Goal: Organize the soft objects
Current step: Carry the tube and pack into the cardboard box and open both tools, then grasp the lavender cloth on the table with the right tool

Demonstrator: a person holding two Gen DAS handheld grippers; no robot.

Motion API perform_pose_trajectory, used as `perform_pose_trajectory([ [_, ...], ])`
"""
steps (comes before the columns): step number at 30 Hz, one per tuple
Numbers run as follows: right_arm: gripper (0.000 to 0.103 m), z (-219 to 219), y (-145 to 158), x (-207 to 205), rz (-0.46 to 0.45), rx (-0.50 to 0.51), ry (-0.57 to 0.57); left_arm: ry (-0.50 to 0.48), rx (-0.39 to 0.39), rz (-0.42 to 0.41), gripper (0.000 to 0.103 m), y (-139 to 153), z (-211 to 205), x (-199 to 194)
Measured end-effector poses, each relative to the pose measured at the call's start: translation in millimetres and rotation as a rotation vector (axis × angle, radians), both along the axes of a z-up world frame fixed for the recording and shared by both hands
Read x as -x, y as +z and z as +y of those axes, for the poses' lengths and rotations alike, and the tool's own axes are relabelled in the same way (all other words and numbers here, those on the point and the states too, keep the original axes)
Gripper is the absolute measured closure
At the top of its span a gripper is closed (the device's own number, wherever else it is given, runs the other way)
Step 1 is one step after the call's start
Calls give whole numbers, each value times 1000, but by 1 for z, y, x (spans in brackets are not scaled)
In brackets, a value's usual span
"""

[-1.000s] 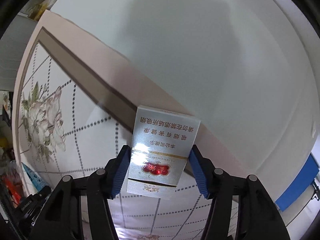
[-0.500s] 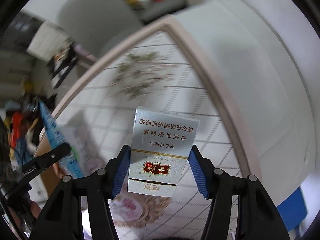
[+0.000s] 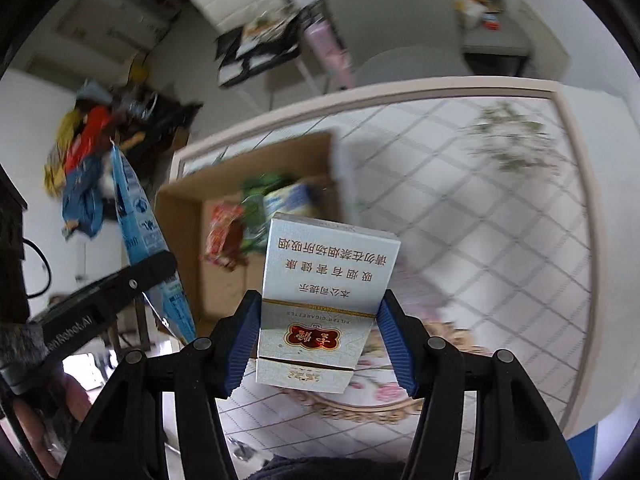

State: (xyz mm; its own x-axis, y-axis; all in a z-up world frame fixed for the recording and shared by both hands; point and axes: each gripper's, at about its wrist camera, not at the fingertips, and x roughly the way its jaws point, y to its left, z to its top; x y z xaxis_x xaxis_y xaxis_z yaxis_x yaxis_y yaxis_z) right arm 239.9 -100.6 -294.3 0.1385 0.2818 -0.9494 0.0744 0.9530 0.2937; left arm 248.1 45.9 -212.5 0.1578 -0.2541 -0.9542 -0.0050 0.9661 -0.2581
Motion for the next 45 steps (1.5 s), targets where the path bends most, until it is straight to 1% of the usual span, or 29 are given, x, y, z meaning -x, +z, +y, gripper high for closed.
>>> perform_pose_trajectory([
  [2, 42, 32, -13, -5, 21, 8, 29, 30, -10, 26, 88, -13, 31, -1],
  [4, 42, 62, -29, -11, 42, 19, 53, 48, -21, 45, 88, -26, 52, -2],
  [8, 42, 111, -56, -18, 86, 59, 96, 73, -15, 94, 88, -49, 78, -6],
  [9, 42, 120, -63, -21, 94, 73, 103, 74, -8, 114, 88, -58, 84, -10],
  [12, 42, 130, -79, -27, 107, 95, 109, 82, 15, 156, 88, -80, 93, -15],
  [15, 42, 138, -92, -32, 114, 108, 110, 82, 18, 190, 88, -96, 98, -18],
  [17, 42, 142, -98, -35, 116, 116, 119, 76, 16, 207, 88, -102, 100, -18],
  [18, 42, 144, -100, -36, 121, 120, 128, 71, 3, 220, 85, -106, 100, -18],
  [20, 41, 146, -105, -37, 138, 116, 142, 73, -36, 226, 85, -108, 100, -16],
  [22, 40, 147, -111, -38, 169, 98, 149, 70, -39, 225, 85, -112, 101, -14],
  [23, 39, 148, -115, -38, 178, 94, 154, 62, -50, 228, 83, -114, 102, -14],
  [24, 37, 149, -115, -38, 176, 99, 162, 56, -64, 227, 78, -114, 103, -14],
  [25, 28, 150, -117, -38, 173, 108, 166, 44, -87, 218, 76, -113, 102, -12],
  [27, 17, 151, -115, -37, 160, 127, 179, 32, -121, 203, 66, -112, 102, -11],
  [28, 17, 151, -115, -37, 155, 135, 181, 29, -128, 197, 62, -111, 102, -10],
  [30, 17, 150, -113, -35, 151, 151, 185, 34, -138, 176, 44, -105, 104, -6],
  [32, 17, 148, -109, -33, 142, 162, 183, 36, -130, 158, 36, -99, 106, -3],
  [34, 16, 146, -103, -30, 136, 194, 185, 35, -143, 131, 32, -90, 107, 2],
  [36, 14, 143, -99, -27, 123, 232, 180, 26, -167, 105, 15, -83, 107, 7],
  [38, 13, 141, -95, -25, 104, 283, 182, 24, -186, 80, 8, -76, 106, 12],
  [42, 11, 138, -83, -17, 52, 371, 166, 21, -217, 21, 7, -60, 104, 22],
  [45, 10, 137, -69, -10, 25, 369, 163, 17, -238, -19, 7, -51, 101, 29],
])
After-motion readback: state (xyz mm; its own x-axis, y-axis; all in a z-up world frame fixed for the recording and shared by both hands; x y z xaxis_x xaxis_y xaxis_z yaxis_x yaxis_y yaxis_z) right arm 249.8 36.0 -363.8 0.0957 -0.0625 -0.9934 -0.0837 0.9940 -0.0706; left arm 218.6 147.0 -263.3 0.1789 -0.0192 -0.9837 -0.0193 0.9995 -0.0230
